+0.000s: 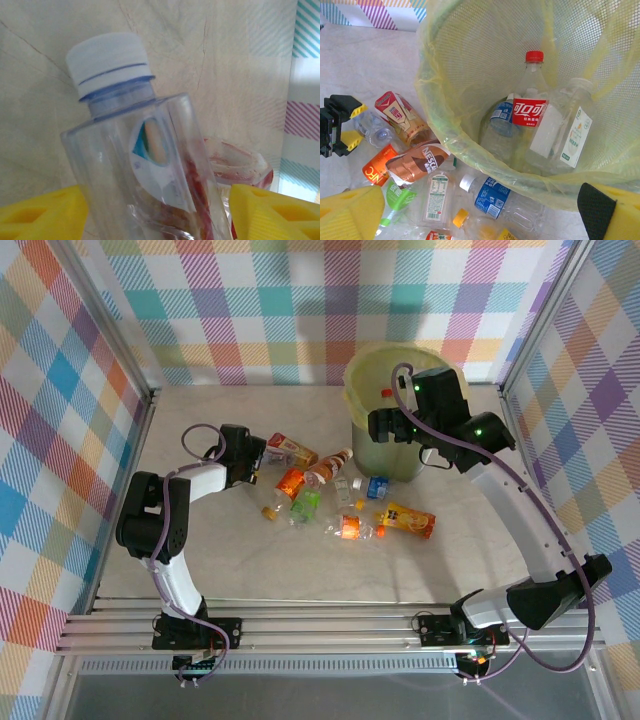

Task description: Put the plastic bottles in the bin

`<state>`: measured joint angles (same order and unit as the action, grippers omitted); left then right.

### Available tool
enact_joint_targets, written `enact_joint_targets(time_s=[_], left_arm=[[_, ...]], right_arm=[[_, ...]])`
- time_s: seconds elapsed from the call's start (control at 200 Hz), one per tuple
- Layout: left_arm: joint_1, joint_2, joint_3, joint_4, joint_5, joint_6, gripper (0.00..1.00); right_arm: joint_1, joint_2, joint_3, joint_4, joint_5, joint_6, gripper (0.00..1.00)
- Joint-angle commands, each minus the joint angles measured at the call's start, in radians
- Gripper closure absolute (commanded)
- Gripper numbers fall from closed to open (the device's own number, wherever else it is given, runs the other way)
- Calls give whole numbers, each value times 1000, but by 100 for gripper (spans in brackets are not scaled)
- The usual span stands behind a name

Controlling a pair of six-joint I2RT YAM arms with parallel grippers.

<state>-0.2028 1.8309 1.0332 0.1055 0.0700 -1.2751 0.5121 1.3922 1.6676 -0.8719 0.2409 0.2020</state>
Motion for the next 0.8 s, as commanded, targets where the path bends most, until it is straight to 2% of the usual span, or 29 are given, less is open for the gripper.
enact_joint_targets(time_s=[0.0,0.1,0.335,0.485,0.8], left_arm=[[-11,-15,-7,1,-11,-4,31],[-11,-26,-13,-4,-16,-7,39],[-11,-69,-27,-25,-42,0,48],[-10,-101,-29,-51,-59,14,52],[-10,-206,-44,-73,-94,76,53]], right_arm=[[2,-16,-13,34,-17,3,0],[2,-24,-17,42,-16,5,0],[2,-31,-21,45,-16,8,0],[2,-36,-25,49,-20,11,0],[2,-41,-18,60,-40,17,0]])
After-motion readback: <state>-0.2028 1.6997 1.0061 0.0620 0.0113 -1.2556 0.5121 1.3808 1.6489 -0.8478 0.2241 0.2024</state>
